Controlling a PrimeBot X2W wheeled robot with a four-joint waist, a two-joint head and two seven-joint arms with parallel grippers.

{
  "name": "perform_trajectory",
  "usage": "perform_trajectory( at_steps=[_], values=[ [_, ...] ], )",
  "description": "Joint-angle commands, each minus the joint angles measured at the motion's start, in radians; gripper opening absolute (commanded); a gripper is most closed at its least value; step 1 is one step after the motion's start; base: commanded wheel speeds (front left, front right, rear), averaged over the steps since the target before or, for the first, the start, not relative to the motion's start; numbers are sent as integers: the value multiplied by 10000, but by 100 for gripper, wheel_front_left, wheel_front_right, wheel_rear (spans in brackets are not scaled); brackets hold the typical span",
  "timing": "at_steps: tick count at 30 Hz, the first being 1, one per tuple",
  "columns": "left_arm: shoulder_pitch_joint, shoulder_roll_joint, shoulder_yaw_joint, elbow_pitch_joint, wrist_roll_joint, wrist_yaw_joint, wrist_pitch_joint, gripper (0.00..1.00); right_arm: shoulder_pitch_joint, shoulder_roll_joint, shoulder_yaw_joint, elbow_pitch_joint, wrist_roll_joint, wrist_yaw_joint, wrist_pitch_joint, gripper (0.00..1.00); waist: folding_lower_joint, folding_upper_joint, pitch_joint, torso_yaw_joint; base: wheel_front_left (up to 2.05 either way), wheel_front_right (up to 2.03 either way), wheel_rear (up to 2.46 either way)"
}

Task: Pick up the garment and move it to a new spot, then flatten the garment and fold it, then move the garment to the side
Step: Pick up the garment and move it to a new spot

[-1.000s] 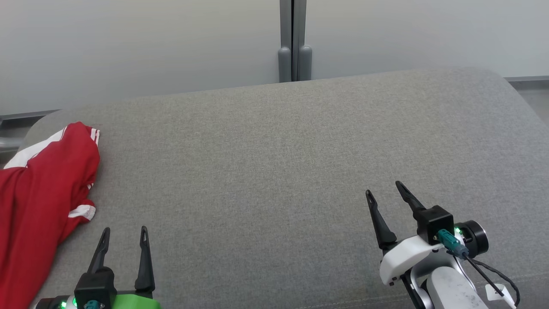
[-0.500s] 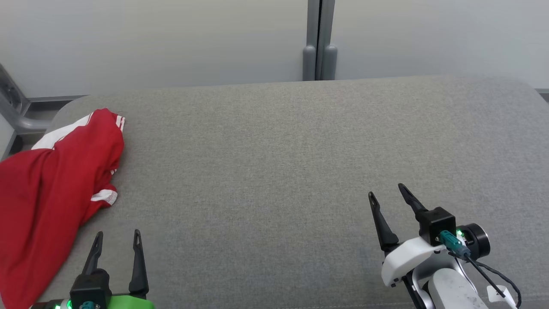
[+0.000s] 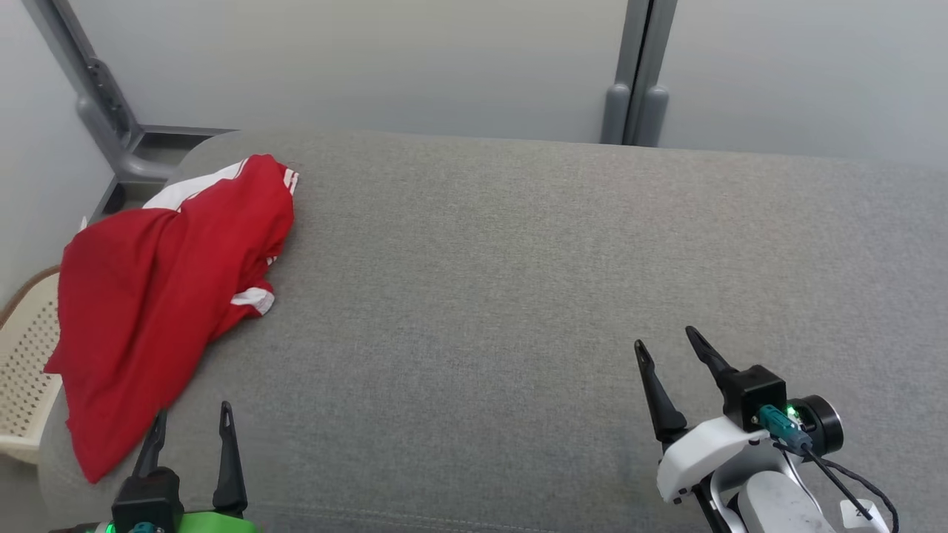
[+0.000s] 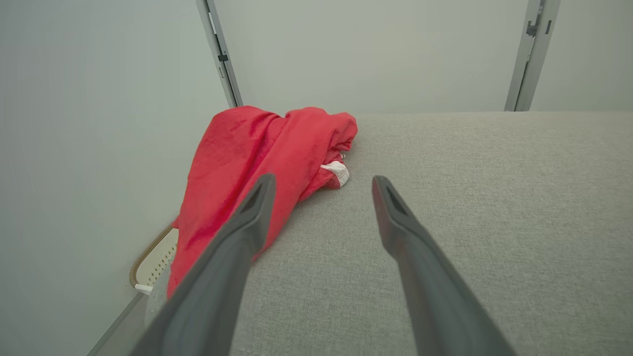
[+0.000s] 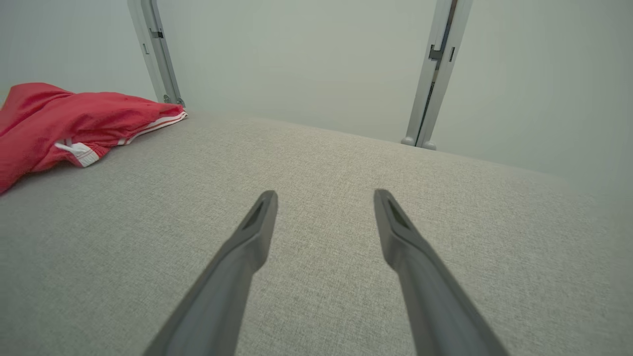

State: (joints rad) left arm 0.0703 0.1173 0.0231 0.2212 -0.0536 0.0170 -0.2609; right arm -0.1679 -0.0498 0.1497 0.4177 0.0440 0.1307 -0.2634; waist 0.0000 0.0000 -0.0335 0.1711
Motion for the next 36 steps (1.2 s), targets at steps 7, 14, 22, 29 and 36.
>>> perform_trajectory(
  at_steps=[7,14,22,29,36],
  values=[
    [143,145,72,-15,-119,81,-37,100,178,-17,116,-34,267,1,-43,100,0,0,-120,1201,0,0,0],
    [250,244,108,-47,-185,127,-37,100,254,-19,282,-125,729,1,-39,100,0,0,-288,2104,0,0,0],
    [314,396,148,-63,-298,174,-9,100,319,-20,419,-143,1109,1,-39,100,0,0,-409,2728,0,0,0],
    [422,416,199,-197,-414,279,28,100,253,-28,581,-165,1478,1,-39,100,0,0,-413,2932,0,0,0],
    [407,420,210,-289,-493,329,14,100,97,-23,695,-106,1685,1,-39,100,0,0,-396,2944,0,0,0]
  ],
)
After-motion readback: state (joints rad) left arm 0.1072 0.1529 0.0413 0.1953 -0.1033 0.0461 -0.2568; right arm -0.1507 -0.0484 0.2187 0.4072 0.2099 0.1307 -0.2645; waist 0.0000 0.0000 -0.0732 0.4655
